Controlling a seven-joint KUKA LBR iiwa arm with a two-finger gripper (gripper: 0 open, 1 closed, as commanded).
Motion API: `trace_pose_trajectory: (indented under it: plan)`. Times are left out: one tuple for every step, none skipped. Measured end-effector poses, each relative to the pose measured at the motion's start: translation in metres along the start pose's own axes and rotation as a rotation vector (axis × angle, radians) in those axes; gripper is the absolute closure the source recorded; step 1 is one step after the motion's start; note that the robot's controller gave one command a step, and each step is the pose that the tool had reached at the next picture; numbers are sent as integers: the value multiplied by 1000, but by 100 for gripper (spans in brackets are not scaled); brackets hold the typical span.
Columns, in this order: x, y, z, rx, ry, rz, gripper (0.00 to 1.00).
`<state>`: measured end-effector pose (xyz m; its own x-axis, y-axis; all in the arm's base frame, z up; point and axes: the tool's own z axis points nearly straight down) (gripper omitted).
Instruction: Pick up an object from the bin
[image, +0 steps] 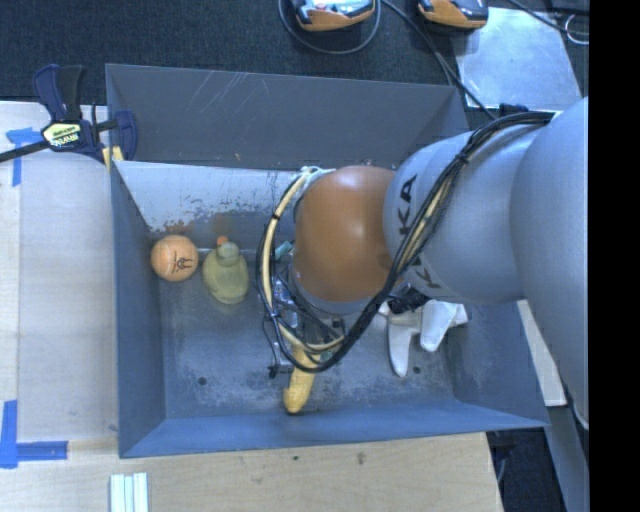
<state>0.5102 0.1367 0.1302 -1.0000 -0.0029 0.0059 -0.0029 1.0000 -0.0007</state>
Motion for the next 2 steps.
trace_pose_trajectory:
  plan:
    - [-2, 0, -4, -2, -8, 3, 0]
    - [-19, -26, 8, -3, -8, 50, 0]
